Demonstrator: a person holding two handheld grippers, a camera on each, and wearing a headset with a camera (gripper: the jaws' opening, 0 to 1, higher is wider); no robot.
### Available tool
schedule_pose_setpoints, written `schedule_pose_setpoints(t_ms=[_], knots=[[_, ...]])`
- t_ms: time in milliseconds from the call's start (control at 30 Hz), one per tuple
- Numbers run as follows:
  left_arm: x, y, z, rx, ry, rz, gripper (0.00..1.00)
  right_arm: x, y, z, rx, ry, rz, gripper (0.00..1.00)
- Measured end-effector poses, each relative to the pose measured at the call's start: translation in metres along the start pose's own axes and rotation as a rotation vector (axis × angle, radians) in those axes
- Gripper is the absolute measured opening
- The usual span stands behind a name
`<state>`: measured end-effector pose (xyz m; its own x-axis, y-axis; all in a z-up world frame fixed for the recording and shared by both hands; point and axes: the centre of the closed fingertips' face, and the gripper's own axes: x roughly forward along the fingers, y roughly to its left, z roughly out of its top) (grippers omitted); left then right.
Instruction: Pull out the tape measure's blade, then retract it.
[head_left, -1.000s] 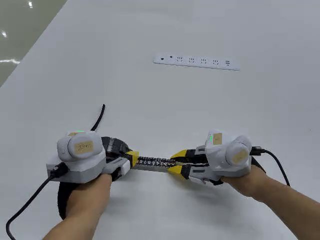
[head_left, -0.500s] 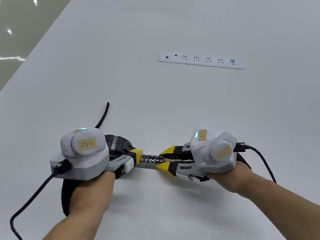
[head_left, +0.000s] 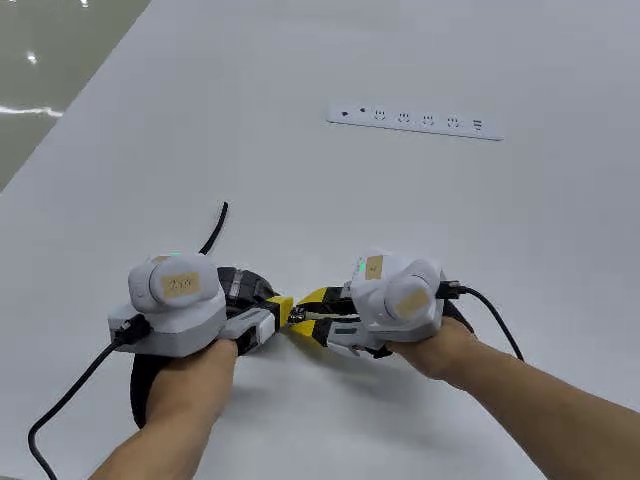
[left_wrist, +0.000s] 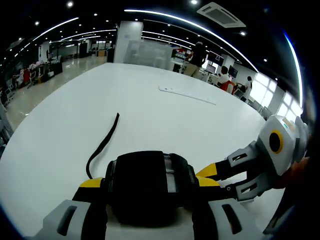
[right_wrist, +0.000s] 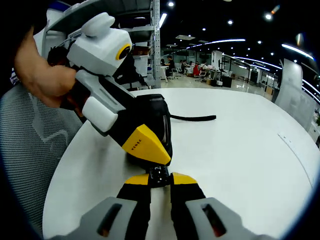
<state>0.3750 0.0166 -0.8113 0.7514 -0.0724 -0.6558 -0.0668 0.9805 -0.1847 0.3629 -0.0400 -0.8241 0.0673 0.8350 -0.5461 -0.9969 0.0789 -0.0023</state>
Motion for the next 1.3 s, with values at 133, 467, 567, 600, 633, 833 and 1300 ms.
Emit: schedule_pose_setpoints(t_ms=[133,467,567,600,633,833,1300], knots=[[-0.0005,-0.0001,0.0002,-0.006,0.000,-0.003,0.66,0.0047,0.0015,0.0038,-0.018,0.003,0.010,0.13],[-0.0006,-0.0013,0.0007,-0.001,-0.008,0.007,0.67,0.0053,0.0024,0.0027,-0.037,0.012,0.020,0.14],[-0.0003,-0.0008,0.0008,-0.003,-0.010,0.009,0.67,0.0057,0.0021,0.0032,-0.041,0.015,0.020,0.14],[-0.0001,-0.0008,0.0009,-0.003,-0.010,0.009,0.67,0.0057,0.0021,0.0032,-0.041,0.016,0.020,0.14],[0.0001,-0.0008,0.0010,-0.004,-0.010,0.010,0.67,0.0057,0.0013,0.0027,-0.043,0.017,0.019,0.14],[0.0005,-0.0014,0.0013,-0.002,-0.012,0.013,0.69,0.0055,0.0007,0.0029,-0.049,0.024,0.013,0.14],[0.0003,-0.0016,-0.0002,0.026,0.002,0.010,0.70,0.0041,0.0017,0.0027,-0.055,0.043,0.016,0.14]])
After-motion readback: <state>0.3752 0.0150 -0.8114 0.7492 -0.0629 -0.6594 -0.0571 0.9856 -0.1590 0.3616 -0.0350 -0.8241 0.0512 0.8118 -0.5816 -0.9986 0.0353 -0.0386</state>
